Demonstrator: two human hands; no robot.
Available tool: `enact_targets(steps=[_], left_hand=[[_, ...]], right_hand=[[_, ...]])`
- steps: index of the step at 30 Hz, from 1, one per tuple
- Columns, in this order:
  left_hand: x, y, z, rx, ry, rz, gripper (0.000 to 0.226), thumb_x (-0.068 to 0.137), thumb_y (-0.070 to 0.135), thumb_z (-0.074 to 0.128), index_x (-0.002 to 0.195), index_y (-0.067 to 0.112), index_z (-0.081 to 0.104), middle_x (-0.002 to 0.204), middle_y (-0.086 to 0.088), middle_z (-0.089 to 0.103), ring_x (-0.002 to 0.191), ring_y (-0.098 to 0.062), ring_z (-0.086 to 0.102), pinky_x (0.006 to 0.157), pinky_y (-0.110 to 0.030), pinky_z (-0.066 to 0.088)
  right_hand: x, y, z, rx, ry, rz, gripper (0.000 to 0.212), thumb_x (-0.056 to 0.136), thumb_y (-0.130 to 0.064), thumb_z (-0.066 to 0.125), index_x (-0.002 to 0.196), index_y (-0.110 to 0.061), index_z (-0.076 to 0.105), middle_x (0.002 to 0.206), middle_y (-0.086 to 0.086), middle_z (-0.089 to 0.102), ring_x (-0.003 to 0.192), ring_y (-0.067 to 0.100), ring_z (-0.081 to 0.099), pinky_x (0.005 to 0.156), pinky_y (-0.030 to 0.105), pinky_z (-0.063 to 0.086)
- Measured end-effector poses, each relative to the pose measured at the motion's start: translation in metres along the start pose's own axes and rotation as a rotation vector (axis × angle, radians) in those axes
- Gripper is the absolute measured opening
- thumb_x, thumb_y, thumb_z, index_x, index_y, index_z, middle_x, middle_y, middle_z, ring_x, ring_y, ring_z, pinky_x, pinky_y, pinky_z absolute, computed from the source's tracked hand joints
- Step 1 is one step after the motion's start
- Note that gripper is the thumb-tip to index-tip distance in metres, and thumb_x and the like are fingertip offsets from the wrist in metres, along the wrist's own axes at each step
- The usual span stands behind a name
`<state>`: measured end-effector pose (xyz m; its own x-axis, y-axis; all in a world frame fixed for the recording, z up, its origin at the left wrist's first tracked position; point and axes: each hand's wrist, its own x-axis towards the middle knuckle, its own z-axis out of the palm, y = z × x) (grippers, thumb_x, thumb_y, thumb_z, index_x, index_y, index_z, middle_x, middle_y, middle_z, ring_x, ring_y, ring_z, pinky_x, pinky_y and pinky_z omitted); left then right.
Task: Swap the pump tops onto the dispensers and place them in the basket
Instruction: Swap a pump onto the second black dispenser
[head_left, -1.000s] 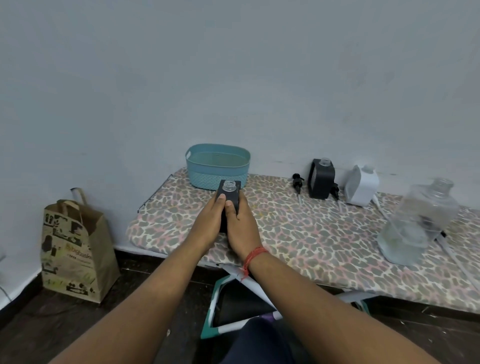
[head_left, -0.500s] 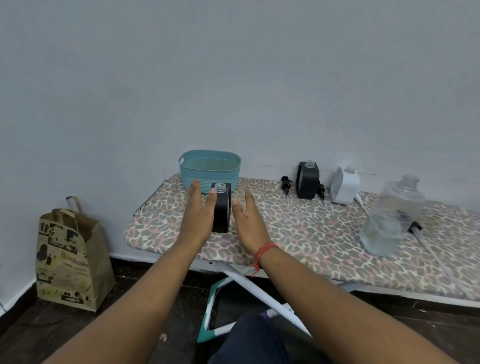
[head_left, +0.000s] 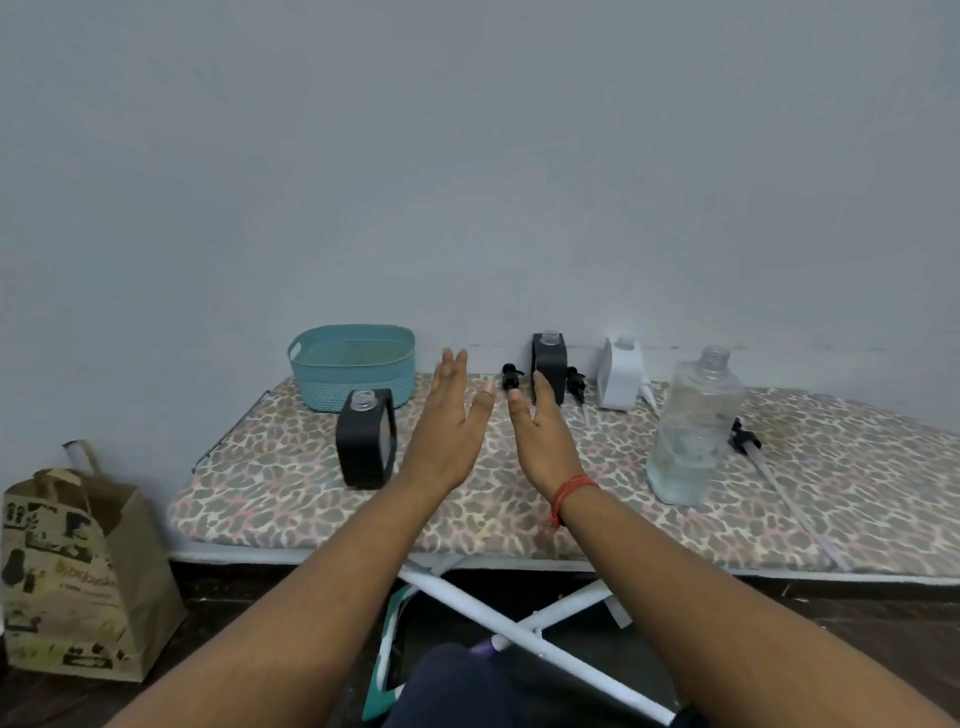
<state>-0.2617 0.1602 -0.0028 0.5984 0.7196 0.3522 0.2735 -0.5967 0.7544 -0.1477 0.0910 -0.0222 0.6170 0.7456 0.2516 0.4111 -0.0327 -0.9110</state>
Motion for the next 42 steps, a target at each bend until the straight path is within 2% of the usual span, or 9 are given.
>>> enact_targets(steps=[5,10,15,20,24,26,29,37,42], left_hand=[[0.027,0.012,0.041,-0.155,-0.087,-0.127,0.071,0.104,0.058,0.030,0.164,0.030,0.004,0.171,0.011,-0.003,0.156,-0.008,0.000,0.127,-0.035,0.006],[0.067,0.015,0.077,-0.246,-0.128,-0.227,0.068,0.106,0.057,0.029,0.164,0.031,0.005,0.171,0.006,0.008,0.156,-0.016,0.014,0.123,-0.035,0.015],[0.105,0.010,0.105,-0.341,-0.121,-0.291,0.068,0.106,0.057,0.028,0.164,0.030,0.005,0.171,0.003,0.014,0.156,-0.018,0.017,0.121,-0.035,0.018],[0.135,-0.002,0.129,-0.411,-0.095,-0.339,0.067,0.106,0.058,0.028,0.164,0.032,0.007,0.169,0.003,0.021,0.154,-0.019,0.024,0.119,-0.035,0.024],[0.150,-0.013,0.146,-0.430,-0.074,-0.337,0.061,0.107,0.055,0.030,0.162,0.032,0.018,0.162,0.003,0.037,0.146,-0.018,0.039,0.113,-0.028,0.029],[0.154,-0.018,0.152,-0.448,-0.064,-0.316,0.055,0.107,0.054,0.032,0.158,0.033,0.030,0.152,0.002,0.051,0.135,-0.015,0.050,0.116,-0.036,0.037],[0.154,-0.019,0.153,-0.476,-0.055,-0.298,0.048,0.108,0.050,0.033,0.152,0.033,0.040,0.139,0.005,0.060,0.127,-0.013,0.056,0.114,-0.039,0.042],[0.123,-0.006,0.137,-0.528,-0.069,-0.294,0.048,0.107,0.052,0.034,0.150,0.034,0.043,0.140,0.007,0.059,0.130,-0.011,0.055,0.115,-0.039,0.041],[0.078,0.006,0.122,-0.561,-0.076,-0.323,0.061,0.103,0.062,0.036,0.157,0.034,0.036,0.153,0.008,0.048,0.140,-0.012,0.046,0.119,-0.037,0.035]], right_hand=[[0.030,0.021,-0.023,0.011,0.015,0.045,0.071,0.101,-0.055,0.037,0.159,-0.023,0.011,0.165,-0.003,0.016,0.149,0.016,0.023,0.111,0.023,0.019],[0.070,0.038,-0.028,0.046,0.085,0.067,0.070,0.100,-0.058,0.038,0.158,-0.027,0.017,0.162,-0.003,0.026,0.146,0.016,0.030,0.120,0.039,0.028],[0.099,0.052,-0.032,0.135,0.140,0.101,0.055,0.105,-0.036,0.042,0.154,-0.019,0.025,0.151,0.001,0.040,0.115,-0.001,0.036,0.095,0.017,0.030],[0.126,0.075,-0.022,0.144,0.175,0.165,0.063,0.103,-0.045,0.042,0.157,-0.024,0.016,0.160,-0.002,0.029,0.142,0.012,0.034,0.103,0.020,0.027],[0.137,0.083,-0.022,0.170,0.166,0.162,0.051,0.104,-0.042,0.042,0.152,-0.028,0.031,0.135,-0.016,0.046,0.126,0.002,0.045,0.098,0.018,0.035],[0.141,0.087,-0.020,0.177,0.159,0.138,0.037,0.104,-0.039,0.043,0.140,-0.032,0.047,0.124,-0.019,0.059,0.112,-0.001,0.058,0.091,0.019,0.045],[0.141,0.088,-0.019,0.180,0.149,0.137,0.032,0.104,-0.034,0.043,0.134,-0.033,0.052,0.116,-0.016,0.065,0.102,-0.002,0.061,0.084,0.018,0.047],[0.110,0.073,-0.023,0.170,0.146,0.126,0.030,0.102,-0.035,0.044,0.131,-0.036,0.053,0.113,-0.015,0.067,0.101,0.003,0.064,0.090,0.028,0.053],[0.064,0.059,-0.022,0.187,0.131,0.126,0.035,0.103,-0.032,0.044,0.136,-0.038,0.050,0.120,-0.016,0.065,0.108,0.003,0.062,0.094,0.026,0.050]])
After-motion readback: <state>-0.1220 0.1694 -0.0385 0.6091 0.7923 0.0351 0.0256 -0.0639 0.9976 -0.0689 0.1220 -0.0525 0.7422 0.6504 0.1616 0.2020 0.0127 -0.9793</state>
